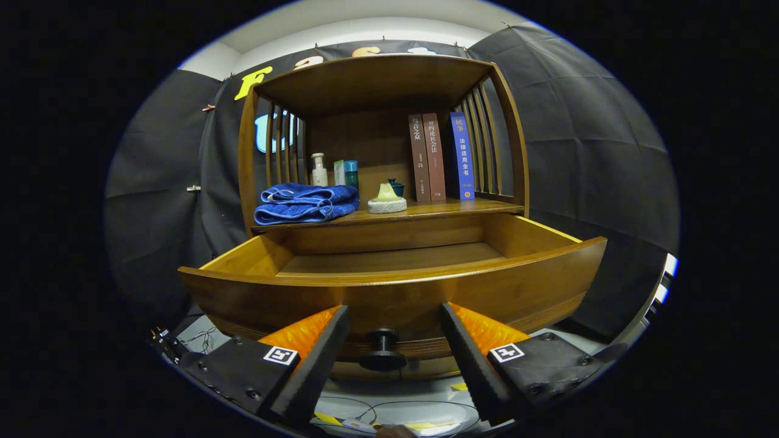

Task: Pull open the drawer, take out the items inside it, and place them on the countertop above the cabinet.

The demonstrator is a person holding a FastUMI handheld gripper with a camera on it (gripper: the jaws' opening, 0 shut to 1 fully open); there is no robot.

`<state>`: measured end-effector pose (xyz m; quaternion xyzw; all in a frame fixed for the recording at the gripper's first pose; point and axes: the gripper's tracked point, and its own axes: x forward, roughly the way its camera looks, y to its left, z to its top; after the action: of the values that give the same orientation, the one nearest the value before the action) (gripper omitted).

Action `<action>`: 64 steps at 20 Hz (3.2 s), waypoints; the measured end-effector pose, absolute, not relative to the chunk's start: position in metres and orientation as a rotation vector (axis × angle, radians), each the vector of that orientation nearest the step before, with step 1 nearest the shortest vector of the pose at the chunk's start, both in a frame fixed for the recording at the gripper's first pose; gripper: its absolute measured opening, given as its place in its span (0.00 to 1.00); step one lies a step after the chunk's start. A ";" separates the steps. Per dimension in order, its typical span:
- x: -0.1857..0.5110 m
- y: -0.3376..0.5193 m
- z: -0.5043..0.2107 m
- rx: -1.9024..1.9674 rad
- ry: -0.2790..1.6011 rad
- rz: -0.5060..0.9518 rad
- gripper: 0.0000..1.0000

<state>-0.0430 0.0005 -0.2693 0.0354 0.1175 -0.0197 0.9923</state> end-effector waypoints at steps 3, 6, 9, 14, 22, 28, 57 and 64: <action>-0.024 0.001 -0.268 0.066 0.247 -0.040 0.98; 0.004 0.002 -0.263 0.084 0.227 -0.044 0.98; 0.030 0.002 -0.267 0.096 0.249 -0.047 0.99; 0.072 0.000 -0.270 0.087 0.242 -0.043 0.99; 0.114 0.000 -0.273 0.078 0.239 -0.043 0.98; 0.134 -0.002 -0.275 0.082 0.240 -0.050 0.98; 0.071 -0.007 -0.190 0.070 0.107 -0.034 0.99; 0.021 0.008 -0.109 0.056 0.006 0.010 0.99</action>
<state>0.0209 0.0077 -0.1086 0.0279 0.0031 0.0048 0.9996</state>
